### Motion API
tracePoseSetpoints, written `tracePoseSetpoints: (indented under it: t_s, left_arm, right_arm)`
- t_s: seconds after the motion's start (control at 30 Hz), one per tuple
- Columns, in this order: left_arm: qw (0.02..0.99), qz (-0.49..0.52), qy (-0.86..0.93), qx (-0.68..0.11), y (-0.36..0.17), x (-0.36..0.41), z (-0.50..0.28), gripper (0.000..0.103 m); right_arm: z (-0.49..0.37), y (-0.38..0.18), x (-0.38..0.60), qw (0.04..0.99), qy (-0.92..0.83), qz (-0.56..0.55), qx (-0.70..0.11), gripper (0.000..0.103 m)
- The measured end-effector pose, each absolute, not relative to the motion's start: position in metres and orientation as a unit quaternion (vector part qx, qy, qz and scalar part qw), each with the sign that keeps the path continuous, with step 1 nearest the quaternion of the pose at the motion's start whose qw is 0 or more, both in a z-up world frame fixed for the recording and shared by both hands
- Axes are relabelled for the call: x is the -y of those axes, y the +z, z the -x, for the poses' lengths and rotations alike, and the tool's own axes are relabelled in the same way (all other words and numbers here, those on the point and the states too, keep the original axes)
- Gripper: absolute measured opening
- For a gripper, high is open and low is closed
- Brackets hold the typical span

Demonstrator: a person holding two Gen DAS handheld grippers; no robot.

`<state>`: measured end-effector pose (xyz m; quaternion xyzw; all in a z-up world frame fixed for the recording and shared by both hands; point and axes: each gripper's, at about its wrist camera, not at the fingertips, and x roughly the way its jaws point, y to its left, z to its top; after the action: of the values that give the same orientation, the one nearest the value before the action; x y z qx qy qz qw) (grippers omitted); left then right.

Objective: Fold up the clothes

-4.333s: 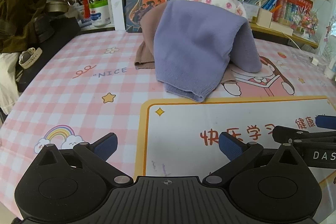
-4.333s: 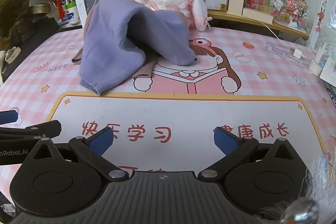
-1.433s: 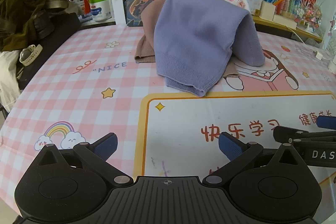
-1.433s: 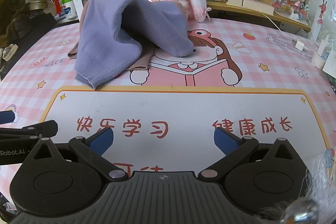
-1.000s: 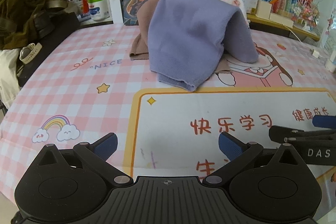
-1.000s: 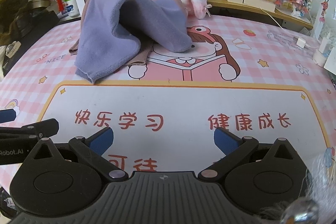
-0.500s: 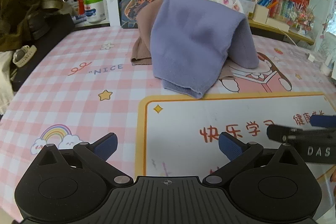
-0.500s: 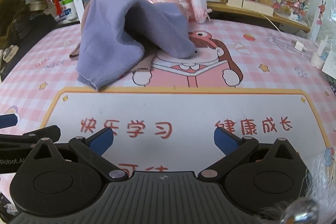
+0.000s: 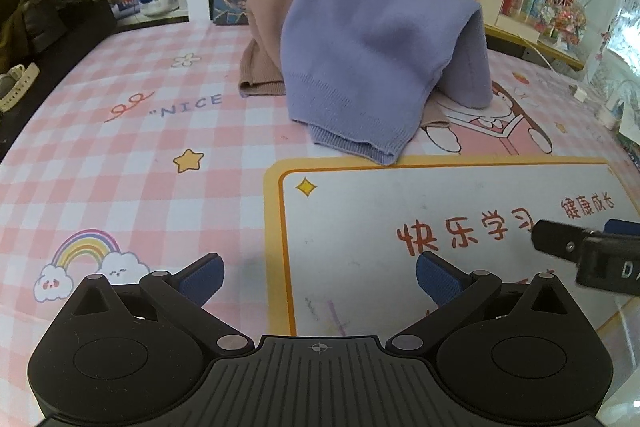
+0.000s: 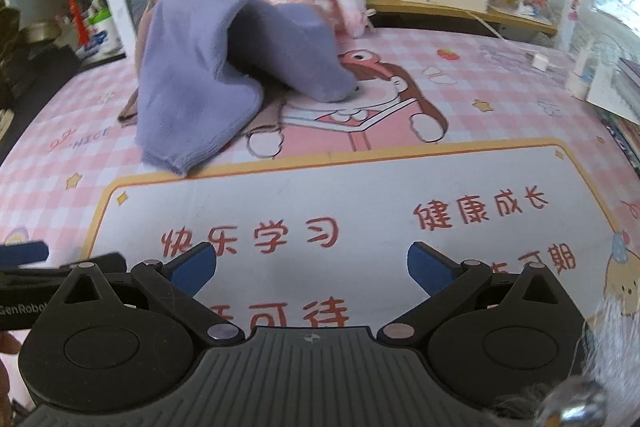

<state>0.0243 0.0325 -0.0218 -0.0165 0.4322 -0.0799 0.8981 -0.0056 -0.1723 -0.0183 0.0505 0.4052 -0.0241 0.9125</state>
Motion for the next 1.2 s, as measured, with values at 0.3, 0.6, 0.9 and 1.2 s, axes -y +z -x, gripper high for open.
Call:
tracePoseSetpoints:
  t_s: [0.3,0.6,0.9,1.2]
  left_arm:
    - [0.911,0.007,-0.101,-0.4,-0.012,-0.017,-0.037,0.103]
    - [0.932,-0.05,-0.08,-0.351,0.002,0.045,-0.075,0.102]
    - [0.938,-0.132,0.009,-0.321,-0.007,0.096,-0.122,0.1]
    - [0.936,-0.118,0.103,-0.315,0.005,0.07,-0.141,0.0]
  right_arm:
    - [-0.003,-0.011,0.19,0.919,-0.021,-0.086,-0.385,0.103]
    - [-0.023,-0.003,0.247,0.918,0.001,-0.146,-0.368,0.103]
    - [-0.036,-0.014,0.317,0.898,0.013,-0.196,-0.394,0.103]
    - [-0.046,-0.029,0.376,0.839,0.061,-0.333,-0.425,0.103]
